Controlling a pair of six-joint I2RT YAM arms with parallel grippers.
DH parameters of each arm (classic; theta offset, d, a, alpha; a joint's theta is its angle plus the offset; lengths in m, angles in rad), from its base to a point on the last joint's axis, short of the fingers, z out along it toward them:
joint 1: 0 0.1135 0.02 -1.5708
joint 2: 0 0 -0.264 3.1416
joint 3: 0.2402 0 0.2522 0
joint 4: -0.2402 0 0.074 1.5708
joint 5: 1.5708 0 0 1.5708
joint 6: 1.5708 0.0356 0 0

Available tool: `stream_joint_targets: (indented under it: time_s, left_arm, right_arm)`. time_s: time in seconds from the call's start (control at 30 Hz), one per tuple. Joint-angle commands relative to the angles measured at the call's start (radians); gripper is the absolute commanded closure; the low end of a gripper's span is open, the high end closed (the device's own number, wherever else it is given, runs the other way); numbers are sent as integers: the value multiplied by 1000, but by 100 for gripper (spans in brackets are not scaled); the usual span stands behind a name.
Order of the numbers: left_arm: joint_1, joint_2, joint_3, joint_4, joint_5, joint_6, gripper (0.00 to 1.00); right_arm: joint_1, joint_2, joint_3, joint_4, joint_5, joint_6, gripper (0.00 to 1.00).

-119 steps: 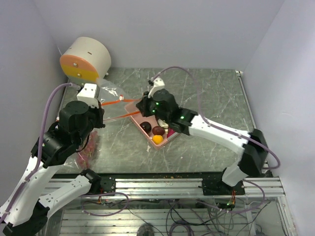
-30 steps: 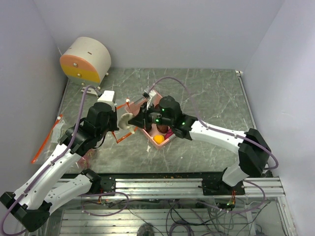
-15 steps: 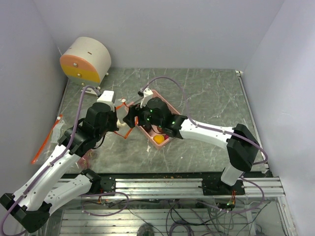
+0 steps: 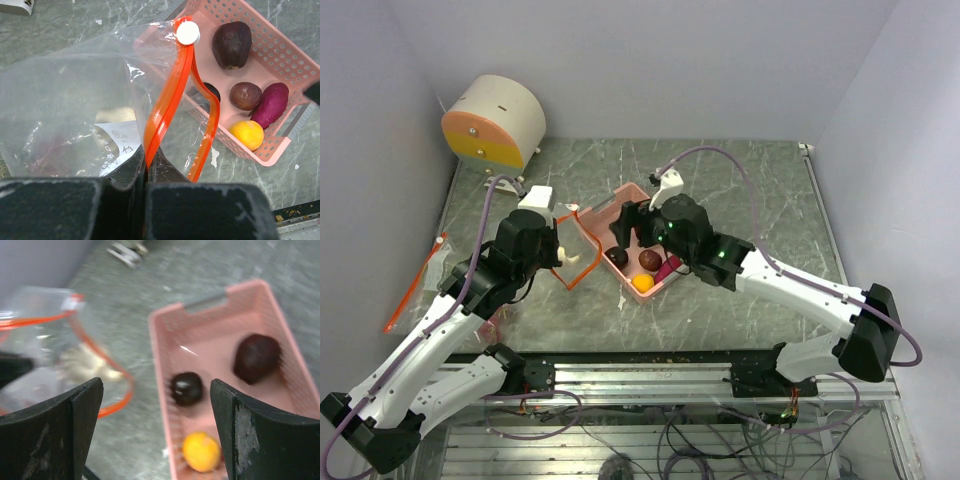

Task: Place the food in the zip-top bag and seal the zipper
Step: Pick up the fake fruit from the bin.

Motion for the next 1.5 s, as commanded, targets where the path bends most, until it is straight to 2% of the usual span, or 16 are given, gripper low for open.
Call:
stream_joint_targets:
  time_s: [0.0,0.13,0.4,0.73,0.8,0.87,1.0,1.13,1.3,1.47]
  left_arm:
    - [2,-19,12,27,-1,1,93]
    - [2,-16,8,34,7,3,93]
    - [2,-14,2,38,8,4,93]
    - [2,-13,-7,44,11,9,93]
    - [2,-11,-7,44,12,10,93]
    - [2,-12,-8,46,13,12,93]
    - [2,-15,-11,45,11,15,93]
    - [2,-19,-13,40,11,15,93]
    - [2,-23,-6,31,6,15,93]
    - [2,-27,-4,28,3,11,93]
  right_arm:
    - [-131,31,-33,-240,72,59,12]
    - [-202,113,-46,-278,-4,47,12]
    - [-207,310,-6,-256,-97,-19,9]
    - [-209,457,15,-210,-86,-51,11]
    - [-208,472,13,-191,-68,-58,14]
    - [-208,490,14,-176,-64,-71,29]
    - [-208,511,18,-164,-70,-74,51]
    - [-208,458,1,-162,-57,-71,68]
    - [-205,306,-7,-182,-119,-89,72]
    - [-173,111,-53,-59,-411,-102,72]
